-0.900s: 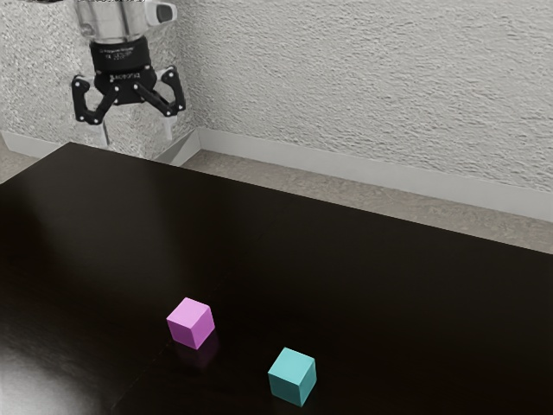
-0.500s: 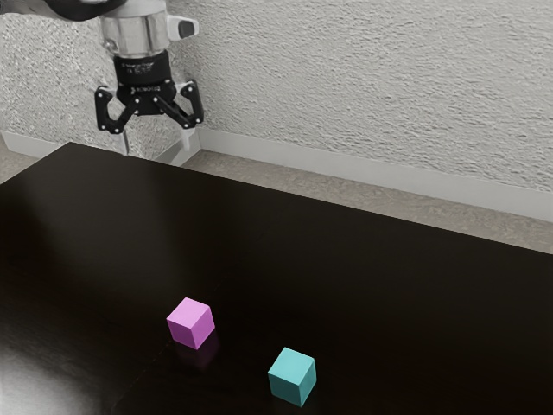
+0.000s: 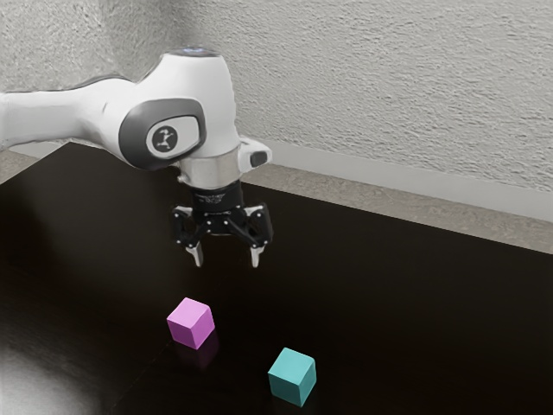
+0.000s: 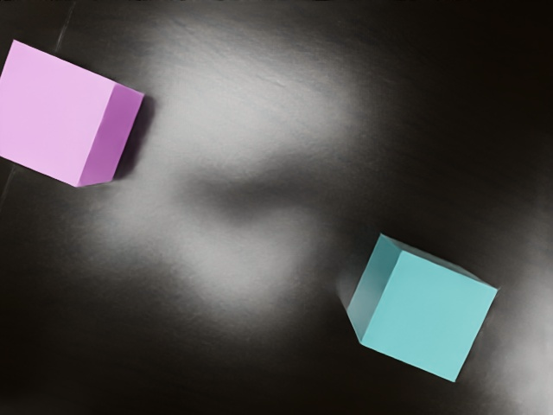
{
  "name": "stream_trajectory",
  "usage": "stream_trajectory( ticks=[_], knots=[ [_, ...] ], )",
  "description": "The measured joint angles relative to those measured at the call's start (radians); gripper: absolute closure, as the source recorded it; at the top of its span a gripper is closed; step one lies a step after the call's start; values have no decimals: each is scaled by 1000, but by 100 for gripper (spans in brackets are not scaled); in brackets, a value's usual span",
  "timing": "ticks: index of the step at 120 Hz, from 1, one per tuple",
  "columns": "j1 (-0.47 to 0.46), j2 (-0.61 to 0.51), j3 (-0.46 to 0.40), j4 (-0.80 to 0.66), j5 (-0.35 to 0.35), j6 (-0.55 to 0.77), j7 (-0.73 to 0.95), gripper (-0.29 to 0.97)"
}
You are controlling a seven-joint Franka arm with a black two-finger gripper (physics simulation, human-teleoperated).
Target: Pick up the blue block with one arm, and put the blue block on the pink block with one arm
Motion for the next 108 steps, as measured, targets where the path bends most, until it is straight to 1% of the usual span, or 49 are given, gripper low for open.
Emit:
stream_trajectory(
  ticks=[8, 20, 36, 53, 62, 73, 85, 91, 99, 108],
  knots=[
    [-1, 37, -20, -4, -17, 61, 4, 0],
    [-40, 94, -52, -9, -47, 142, 7, 0],
    [-91, 110, -63, -102, -105, 239, 10, 0],
    [-94, 118, -82, -130, -144, 313, 12, 0],
    [-93, 162, -84, -132, -159, 339, 15, 0],
    [-83, 202, -85, -131, -172, 366, 18, 0],
    [-46, 217, -85, -133, -187, 386, 29, 0],
    [-24, 222, -101, -133, -189, 392, 48, 0],
    [-29, 227, -114, -135, -189, 399, 74, 0],
    [-46, 229, -119, -136, -167, 404, 113, 0]
  ],
)
